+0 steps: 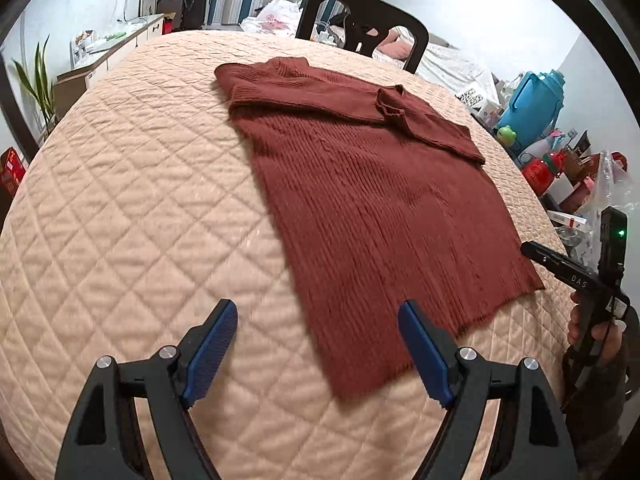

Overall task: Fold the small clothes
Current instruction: 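Move both tools down to the sweater hem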

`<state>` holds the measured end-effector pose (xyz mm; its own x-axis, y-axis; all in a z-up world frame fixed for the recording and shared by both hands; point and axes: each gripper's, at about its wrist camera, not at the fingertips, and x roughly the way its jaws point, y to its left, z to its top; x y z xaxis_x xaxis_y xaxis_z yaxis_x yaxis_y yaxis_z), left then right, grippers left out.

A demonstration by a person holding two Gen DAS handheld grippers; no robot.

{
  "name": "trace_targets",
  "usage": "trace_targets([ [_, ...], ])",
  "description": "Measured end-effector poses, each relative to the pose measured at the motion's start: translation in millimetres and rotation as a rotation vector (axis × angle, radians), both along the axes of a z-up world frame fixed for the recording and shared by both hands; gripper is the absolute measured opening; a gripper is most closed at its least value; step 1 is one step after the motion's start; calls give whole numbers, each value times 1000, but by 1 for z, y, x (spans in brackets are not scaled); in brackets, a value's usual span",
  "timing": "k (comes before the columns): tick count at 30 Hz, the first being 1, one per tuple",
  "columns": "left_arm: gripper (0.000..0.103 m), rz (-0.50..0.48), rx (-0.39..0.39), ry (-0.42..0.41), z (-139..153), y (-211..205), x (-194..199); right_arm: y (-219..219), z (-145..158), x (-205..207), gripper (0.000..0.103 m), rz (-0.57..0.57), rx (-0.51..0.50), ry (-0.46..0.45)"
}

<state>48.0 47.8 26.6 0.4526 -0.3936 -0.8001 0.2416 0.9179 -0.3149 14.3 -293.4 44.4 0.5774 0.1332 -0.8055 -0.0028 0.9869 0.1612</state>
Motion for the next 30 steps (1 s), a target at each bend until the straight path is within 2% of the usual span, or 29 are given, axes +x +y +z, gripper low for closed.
trace_targets([
  [4, 84, -7, -43, 10, -1, 0, -8, -2, -1, -9, 46, -28, 30, -8],
  [12, 84, 19, -61, 19, -3, 0, -14, 8, -9, -16, 46, 0, 37, 12],
  [20, 84, 39, -74, 47, -4, 0, -14, -3, -10, -18, 46, -24, 127, 2],
  [28, 84, 84, -160, 113, -3, 1, -18, -2, -11, -26, 46, -24, 144, -14],
  [30, 81, 78, -180, 131, -4, 1, -19, -4, -11, -27, 46, -16, 166, -11],
])
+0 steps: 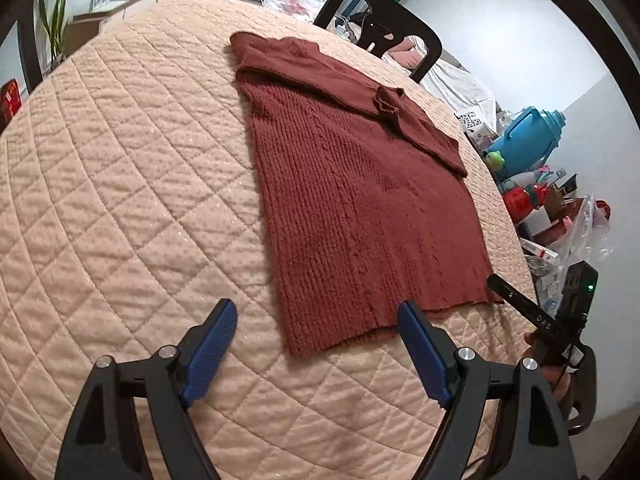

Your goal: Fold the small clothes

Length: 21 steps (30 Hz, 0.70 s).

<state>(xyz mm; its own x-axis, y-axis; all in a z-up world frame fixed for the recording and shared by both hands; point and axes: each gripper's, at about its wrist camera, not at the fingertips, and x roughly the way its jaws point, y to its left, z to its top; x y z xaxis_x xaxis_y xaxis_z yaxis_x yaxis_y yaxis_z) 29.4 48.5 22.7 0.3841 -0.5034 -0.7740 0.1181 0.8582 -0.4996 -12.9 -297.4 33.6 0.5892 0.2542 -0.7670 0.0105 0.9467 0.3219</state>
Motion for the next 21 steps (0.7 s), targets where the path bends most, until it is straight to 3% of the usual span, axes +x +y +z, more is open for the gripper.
trace_targets([
  [4, 78, 15, -5, 2, 0, 0, 0, -4, 0, 0, 46, -1, 34, 1],
  [7, 66, 22, -35, 23, -1, 1, 0, -6, -1, 0, 45, -2, 51, 4],
  [15, 61, 39, -76, 30, -4, 1, -1, -9, -2, -6, 43, -4, 78, 10],
  [16, 58, 40, -82, 27, -4, 0, -1, -10, -2, -5, 43, -7, 82, 10],
  [17, 41, 39, -122, 27, -5, 2, -2, -9, -2, -5, 42, -10, 81, 9],
  [18, 38, 28, -166, 36, -7, 0, -2, -8, -2, -5, 39, -12, 71, 8],
  [21, 37, 7, -154, 36, -11, -9, -1, -11, -4, -5, 22, -15, 93, 15],
])
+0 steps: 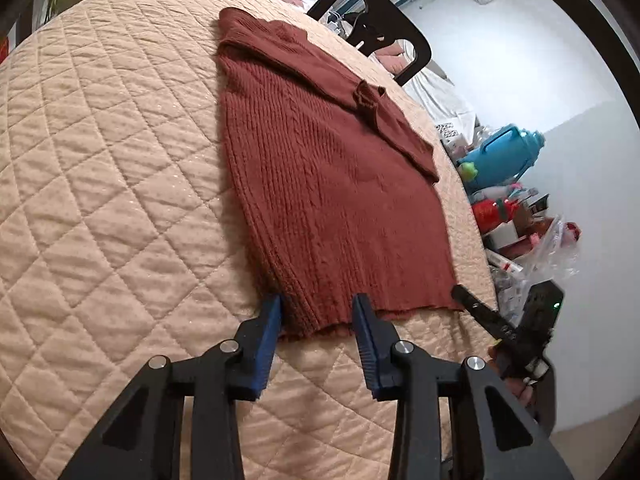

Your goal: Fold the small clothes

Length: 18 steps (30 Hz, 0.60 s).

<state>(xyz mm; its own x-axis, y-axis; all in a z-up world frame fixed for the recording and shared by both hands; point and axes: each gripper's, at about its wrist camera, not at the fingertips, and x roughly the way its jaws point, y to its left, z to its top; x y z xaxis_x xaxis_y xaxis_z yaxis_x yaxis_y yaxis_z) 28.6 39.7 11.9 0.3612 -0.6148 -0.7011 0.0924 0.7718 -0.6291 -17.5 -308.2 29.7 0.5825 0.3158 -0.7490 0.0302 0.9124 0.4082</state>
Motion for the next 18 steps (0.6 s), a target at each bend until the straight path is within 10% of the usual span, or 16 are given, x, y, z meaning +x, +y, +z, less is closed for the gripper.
trace_targets([
  [9, 37, -2, 1, 7, 0, 0, 0, -4, -2, -2, 21, -5, 51, 8],
  [13, 14, 22, 16, 30, -3, 6, 2, -3, 0, 0, 21, -4, 45, 10],
  [18, 10, 45, -7, 37, -5, 14, 1, -4, -1, 2, 16, -4, 47, 11],
])
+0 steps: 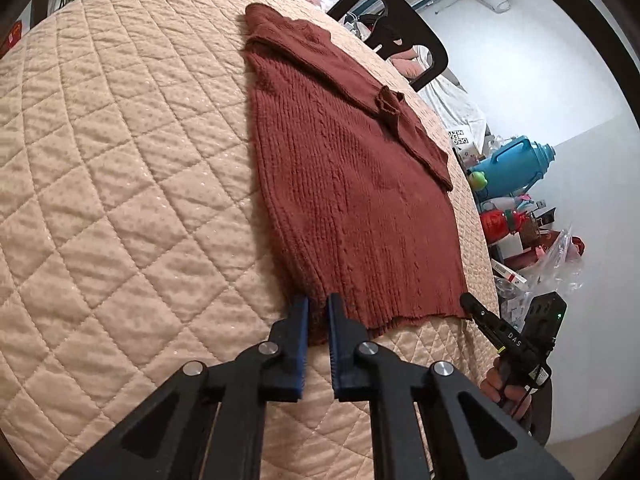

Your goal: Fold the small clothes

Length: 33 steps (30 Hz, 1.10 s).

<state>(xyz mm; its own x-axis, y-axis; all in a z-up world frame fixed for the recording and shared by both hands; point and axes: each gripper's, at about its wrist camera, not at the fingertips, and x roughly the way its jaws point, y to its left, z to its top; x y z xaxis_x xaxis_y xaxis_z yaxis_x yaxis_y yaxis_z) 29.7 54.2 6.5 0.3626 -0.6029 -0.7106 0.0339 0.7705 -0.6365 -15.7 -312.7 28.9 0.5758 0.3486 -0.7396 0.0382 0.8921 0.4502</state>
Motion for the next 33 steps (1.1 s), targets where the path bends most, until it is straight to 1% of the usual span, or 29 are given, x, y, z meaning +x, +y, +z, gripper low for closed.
trace_targets([
  [5, 10, 19, 44, -25, 3, 4, -2, -2, 0, 0, 15, -6, 0, -3],
  [8, 10, 33, 46, -16, 2, 10, -3, -3, -1, -1, 14, -10, 2, -4],
  [12, 11, 31, 49, -27, 1, 12, -6, -3, -1, -2, 14, -9, 1, -5],
  [13, 15, 34, 45, -28, 1, 12, -5, -3, -1, -2, 14, -9, 1, -6],
  [14, 28, 39, 39, -25, 1, 13, -4, -3, -1, -2, 14, -9, 1, -7],
  [17, 47, 31, -11, -21, 1, 11, 0, -3, -1, -3, 14, -5, 4, -6],
  [18, 49, 27, -9, -24, 2, 10, 1, -3, -1, -4, 14, -6, 5, -7],
  [20, 50, 28, 3, -28, 3, 7, 4, -4, -2, -4, 14, -17, 14, -8],
  [23, 47, 22, 14, -27, 3, 4, 4, -7, -3, -4, 15, -23, 32, 2],
  [24, 43, 25, 20, -22, 3, 5, 5, -7, -3, -4, 15, -21, 31, 2],
  [26, 16, 24, 23, -1, 1, 5, 6, -5, -2, -3, 19, -12, 27, 1],
  [28, 12, 12, 23, 25, -5, 3, 7, -1, -1, -1, 27, 7, 19, -5],
  [29, 10, 11, 37, 16, -4, 2, 6, 0, 0, 0, 28, 13, 10, -8],
  [32, 8, -7, 41, 5, -1, 0, 7, 9, 2, 0, 28, 35, -59, -18],
  [33, 8, -14, 42, 1, 0, -1, 8, 10, 3, 0, 24, 40, -71, -22],
])
